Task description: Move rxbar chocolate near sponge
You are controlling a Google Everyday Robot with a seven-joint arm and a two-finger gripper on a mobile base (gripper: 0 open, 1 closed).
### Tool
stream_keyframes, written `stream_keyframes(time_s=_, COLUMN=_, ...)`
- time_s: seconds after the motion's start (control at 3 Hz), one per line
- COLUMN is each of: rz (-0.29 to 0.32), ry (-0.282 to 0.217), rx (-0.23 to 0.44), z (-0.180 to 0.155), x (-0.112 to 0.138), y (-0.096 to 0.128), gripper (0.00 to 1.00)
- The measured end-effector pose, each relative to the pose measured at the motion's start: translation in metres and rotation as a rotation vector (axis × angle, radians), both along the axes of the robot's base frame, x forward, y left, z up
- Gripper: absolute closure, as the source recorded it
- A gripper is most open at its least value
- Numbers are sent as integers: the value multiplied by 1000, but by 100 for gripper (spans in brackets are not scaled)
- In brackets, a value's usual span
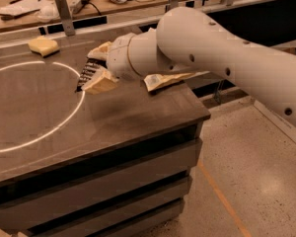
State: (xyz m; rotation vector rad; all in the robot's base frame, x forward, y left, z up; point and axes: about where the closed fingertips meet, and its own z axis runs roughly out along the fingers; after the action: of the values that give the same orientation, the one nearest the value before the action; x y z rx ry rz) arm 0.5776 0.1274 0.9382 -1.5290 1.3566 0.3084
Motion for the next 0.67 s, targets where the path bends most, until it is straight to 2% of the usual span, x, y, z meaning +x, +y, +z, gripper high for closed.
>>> stream_keyframes(time_s=0.33, rz=-64, ry=-39, rx=22, z=-7, x=40, y=4, gripper=100)
stream_keyframes(time_s=0.67, rz=-128, ry=-46, rx=51, z=-20, x=82, y=3, gripper=100)
